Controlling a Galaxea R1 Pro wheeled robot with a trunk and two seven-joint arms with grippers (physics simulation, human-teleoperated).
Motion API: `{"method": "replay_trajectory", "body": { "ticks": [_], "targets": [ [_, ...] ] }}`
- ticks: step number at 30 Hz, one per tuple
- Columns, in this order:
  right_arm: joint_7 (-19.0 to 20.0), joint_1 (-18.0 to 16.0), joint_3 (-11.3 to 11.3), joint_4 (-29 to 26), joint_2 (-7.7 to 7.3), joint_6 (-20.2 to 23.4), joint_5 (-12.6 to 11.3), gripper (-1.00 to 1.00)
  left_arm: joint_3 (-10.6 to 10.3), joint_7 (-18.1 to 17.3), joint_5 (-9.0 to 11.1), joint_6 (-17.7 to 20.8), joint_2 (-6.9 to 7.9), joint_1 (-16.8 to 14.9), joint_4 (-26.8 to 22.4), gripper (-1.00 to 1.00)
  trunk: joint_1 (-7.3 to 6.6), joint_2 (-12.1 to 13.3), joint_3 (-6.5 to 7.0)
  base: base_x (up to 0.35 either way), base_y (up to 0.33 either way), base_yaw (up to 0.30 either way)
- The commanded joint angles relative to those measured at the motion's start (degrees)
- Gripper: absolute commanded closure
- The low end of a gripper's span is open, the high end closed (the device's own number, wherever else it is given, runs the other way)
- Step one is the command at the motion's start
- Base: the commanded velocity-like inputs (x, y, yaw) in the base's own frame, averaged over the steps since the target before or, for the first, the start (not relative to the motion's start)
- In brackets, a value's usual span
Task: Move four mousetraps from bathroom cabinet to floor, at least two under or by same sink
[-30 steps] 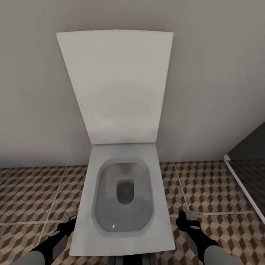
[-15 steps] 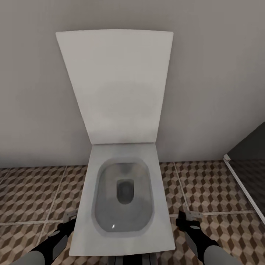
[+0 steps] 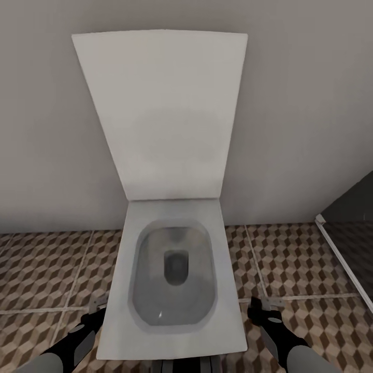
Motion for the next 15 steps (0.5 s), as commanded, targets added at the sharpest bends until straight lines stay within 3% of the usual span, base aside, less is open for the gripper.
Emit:
{"method": "replay_trajectory", "body": {
  "ticks": [1,15],
  "targets": [
    [-0.05,-0.03,-0.37,0.0,0.03,0.01,0.5,1.0,-0.48,0.17,0.41,-0.21,0.02,-0.02,0.01,1.0,-0.01,-0.01,-0.13,0.0,0.0,0.0],
    [-0.05,-0.03,-0.39,0.0,0.02,0.01,0.49,1.0,-0.5,0.17,0.41,-0.26,0.01,-0.02,0.01,1.0,-0.01,-0.01,-1.44,0.0,0.0,0.0]
  ]
}}
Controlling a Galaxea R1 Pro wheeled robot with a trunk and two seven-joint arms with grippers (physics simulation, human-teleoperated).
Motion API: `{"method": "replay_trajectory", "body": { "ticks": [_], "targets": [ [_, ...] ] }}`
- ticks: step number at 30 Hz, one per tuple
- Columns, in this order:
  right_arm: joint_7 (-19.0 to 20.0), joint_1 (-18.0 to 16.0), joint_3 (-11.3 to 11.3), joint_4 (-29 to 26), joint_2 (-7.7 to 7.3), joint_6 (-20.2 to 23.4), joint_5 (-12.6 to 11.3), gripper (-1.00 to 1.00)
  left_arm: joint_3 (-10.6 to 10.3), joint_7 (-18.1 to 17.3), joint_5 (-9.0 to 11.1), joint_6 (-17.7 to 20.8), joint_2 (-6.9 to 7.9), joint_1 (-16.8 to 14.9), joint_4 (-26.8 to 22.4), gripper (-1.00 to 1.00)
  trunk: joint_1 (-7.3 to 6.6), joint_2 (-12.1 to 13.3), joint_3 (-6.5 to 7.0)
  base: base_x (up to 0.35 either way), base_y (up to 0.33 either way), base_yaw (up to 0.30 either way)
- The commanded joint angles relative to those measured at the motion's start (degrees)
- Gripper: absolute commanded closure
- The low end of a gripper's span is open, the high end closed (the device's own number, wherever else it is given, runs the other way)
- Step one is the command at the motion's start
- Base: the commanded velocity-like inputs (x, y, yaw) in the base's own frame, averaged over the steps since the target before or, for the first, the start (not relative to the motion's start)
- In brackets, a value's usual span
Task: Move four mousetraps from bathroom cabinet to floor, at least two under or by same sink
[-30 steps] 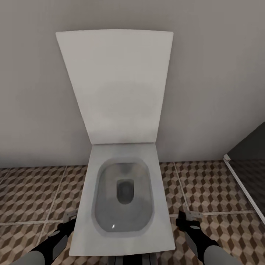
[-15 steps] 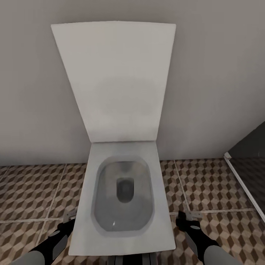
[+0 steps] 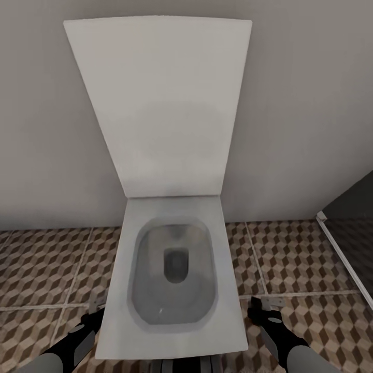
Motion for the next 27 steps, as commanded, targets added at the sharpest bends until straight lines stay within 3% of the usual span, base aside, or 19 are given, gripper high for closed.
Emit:
{"method": "replay_trajectory", "body": {
  "ticks": [1,27],
  "targets": [
    [-0.05,-0.03,-0.37,0.0,0.03,0.01,0.5,1.0,-0.5,0.16,0.42,-0.21,0.03,-0.02,0.01,1.0,-0.01,-0.01,-0.13,0.0,0.0,0.0],
    [-0.46,-0.03,-0.44,0.0,0.03,-0.45,0.26,1.0,-0.47,0.16,0.44,-0.24,0.05,-0.02,0.02,1.0,-0.01,-0.01,-2.09,0.0,0.0,0.0]
  ]
}}
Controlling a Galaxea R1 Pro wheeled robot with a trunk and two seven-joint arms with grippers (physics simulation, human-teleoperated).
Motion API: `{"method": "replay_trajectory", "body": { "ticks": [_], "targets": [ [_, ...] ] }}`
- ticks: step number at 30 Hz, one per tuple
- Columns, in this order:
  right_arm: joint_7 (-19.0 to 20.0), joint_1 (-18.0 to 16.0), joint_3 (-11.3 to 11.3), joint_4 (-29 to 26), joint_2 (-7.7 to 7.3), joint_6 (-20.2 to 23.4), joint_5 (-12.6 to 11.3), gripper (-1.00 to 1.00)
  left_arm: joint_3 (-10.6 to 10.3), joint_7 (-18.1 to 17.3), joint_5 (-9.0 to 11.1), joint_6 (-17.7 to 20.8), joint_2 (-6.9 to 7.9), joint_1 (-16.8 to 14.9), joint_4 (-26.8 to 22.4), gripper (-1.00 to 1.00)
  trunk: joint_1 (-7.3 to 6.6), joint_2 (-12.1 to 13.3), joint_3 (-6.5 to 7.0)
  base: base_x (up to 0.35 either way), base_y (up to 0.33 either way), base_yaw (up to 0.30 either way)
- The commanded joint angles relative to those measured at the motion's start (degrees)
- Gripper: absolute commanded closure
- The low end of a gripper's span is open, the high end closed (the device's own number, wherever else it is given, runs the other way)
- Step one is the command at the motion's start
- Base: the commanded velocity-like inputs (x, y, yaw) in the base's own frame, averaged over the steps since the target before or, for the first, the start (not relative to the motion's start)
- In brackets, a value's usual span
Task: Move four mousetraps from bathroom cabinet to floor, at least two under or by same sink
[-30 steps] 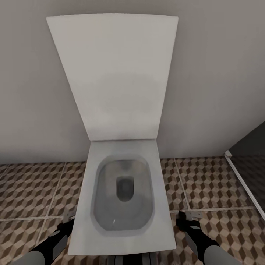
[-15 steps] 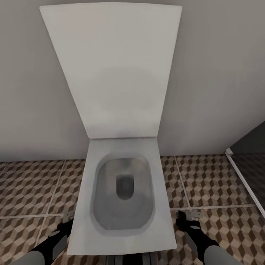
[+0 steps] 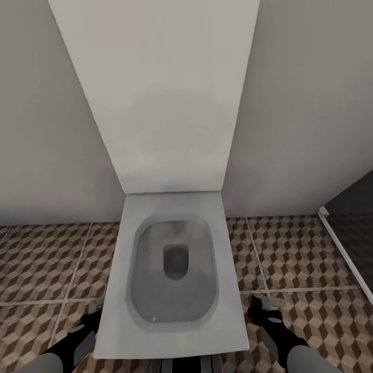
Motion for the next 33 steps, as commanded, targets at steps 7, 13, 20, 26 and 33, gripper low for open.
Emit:
{"method": "replay_trajectory", "body": {
  "ticks": [7,13,20,26,33],
  "targets": [
    [-0.13,-0.03,-0.39,0.02,0.03,-0.1,0.48,1.0,-0.51,0.17,0.39,-0.2,0.01,-0.02,0.01,1.0,-0.01,-0.01,-0.06,0.0,0.0,0.0],
    [-0.16,-0.03,-0.39,0.02,0.03,-0.1,0.48,1.0,-0.49,0.17,0.43,-0.19,0.01,-0.02,0.01,1.0,-0.01,-0.01,-0.06,0.0,0.001,0.0],
    [-0.09,-0.03,-0.39,0.02,0.03,-0.11,0.48,1.0,-0.47,0.17,0.43,-0.18,0.08,-0.02,0.01,1.0,-0.01,-0.01,-0.06,0.019,0.073,0.0],
    [-0.08,-0.03,-0.39,0.02,0.03,-0.11,0.48,1.0,-0.47,0.17,0.41,-0.2,0.07,-0.02,0.01,1.0,-0.01,-0.01,-0.06,0.006,0.02,0.0],
    [-0.08,-0.03,-0.39,0.02,0.03,-0.11,0.48,1.0,-0.47,0.17,0.41,-0.21,0.05,-0.02,0.01,1.0,-0.01,-0.01,-0.06,0.001,0.003,0.0]
  ]
}}
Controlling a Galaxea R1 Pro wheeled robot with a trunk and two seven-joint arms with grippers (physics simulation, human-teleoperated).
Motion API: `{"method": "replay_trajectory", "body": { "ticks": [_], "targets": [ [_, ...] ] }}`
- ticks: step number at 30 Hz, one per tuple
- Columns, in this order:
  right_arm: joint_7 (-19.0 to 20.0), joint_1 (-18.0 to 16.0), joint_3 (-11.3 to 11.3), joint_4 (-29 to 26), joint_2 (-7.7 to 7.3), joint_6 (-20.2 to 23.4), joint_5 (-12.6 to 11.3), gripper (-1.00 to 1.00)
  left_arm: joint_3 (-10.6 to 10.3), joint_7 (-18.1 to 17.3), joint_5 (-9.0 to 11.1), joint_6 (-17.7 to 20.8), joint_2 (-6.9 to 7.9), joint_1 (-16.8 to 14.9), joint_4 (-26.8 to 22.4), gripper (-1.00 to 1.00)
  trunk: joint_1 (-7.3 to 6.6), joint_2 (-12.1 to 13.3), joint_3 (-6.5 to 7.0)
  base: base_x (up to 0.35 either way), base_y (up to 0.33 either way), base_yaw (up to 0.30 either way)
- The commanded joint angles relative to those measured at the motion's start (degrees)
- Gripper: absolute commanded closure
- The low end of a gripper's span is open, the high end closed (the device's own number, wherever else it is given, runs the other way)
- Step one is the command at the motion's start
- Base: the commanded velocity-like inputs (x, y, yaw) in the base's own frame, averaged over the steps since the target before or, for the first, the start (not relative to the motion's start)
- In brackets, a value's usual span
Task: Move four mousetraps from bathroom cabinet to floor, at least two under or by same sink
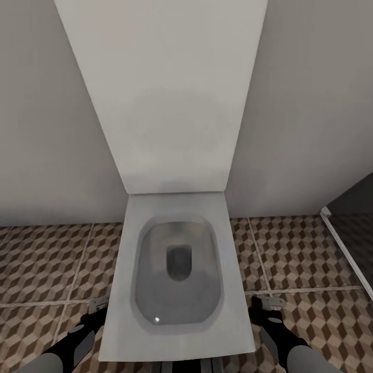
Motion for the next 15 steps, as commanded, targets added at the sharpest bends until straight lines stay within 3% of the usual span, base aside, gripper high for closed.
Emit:
{"method": "replay_trajectory", "body": {
  "ticks": [1,15],
  "targets": [
    [-0.05,-0.03,-0.39,0.02,0.03,-0.04,0.5,1.0,-0.48,0.17,0.42,-0.2,0.02,-0.02,0.01,1.0,-0.01,-0.01,-0.03,0.0,0.001,0.0],
    [0.19,-0.03,-0.18,0.02,0.03,-0.33,0.58,1.0,-0.48,0.17,0.44,-0.2,0.01,-0.02,0.01,1.0,-0.01,-0.01,-0.03,0.0,0.0,0.0]
  ]
}}
